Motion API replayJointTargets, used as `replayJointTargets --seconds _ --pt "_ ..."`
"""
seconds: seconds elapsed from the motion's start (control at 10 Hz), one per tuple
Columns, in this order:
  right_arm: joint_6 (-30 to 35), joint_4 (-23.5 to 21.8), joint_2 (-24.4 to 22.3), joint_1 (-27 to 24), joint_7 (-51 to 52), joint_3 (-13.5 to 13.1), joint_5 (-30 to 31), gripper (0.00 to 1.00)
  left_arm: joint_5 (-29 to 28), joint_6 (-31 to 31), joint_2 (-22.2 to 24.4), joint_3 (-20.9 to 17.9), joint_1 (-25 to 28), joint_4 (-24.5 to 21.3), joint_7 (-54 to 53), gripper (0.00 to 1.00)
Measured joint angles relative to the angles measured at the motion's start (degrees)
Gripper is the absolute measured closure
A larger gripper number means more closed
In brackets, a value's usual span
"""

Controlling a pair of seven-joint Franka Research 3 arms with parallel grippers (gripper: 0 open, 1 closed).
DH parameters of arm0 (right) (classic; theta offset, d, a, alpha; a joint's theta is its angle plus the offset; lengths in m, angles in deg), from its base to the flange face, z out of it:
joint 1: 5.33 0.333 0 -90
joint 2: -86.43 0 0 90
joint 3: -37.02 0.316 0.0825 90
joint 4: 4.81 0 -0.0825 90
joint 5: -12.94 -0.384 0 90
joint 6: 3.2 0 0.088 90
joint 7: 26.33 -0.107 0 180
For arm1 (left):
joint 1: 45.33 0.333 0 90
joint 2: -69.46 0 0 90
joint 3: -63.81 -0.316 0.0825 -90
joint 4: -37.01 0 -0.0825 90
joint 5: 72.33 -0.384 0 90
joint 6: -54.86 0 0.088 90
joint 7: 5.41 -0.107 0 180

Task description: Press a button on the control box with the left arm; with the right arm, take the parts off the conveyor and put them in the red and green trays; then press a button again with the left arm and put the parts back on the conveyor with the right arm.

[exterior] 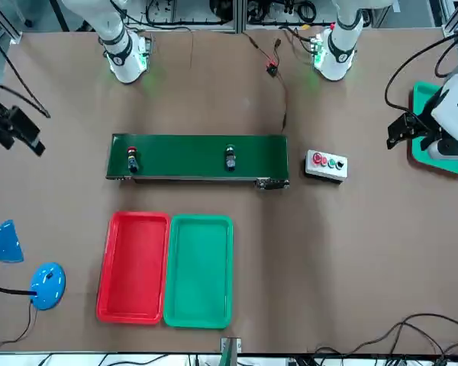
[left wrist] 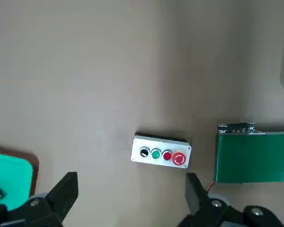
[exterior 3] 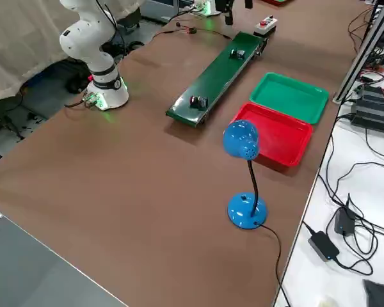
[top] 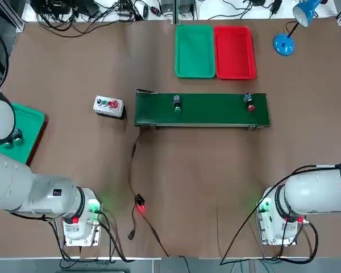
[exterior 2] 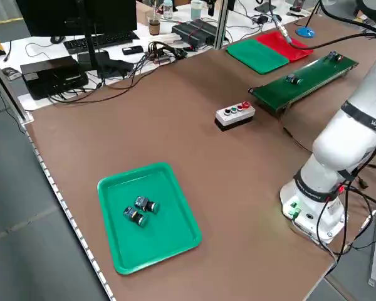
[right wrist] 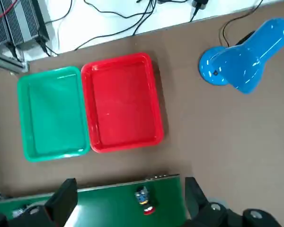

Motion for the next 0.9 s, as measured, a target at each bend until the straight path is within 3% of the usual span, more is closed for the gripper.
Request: replayJointTargets --seconds 0.2,0.9 --pt "0.5 -1.02 0.6 0.0 5.24 -1.07 1.57 0.0 0.0 0.13 0.0 0.02 0.0 0.0 0.0 0.0" --pt "0.96 -4.36 1.06 0.52 6.44 -2.35 4.62 0.0 0.0 0.45 0.0 0.07 0.0 -0.07 0.0 0.0"
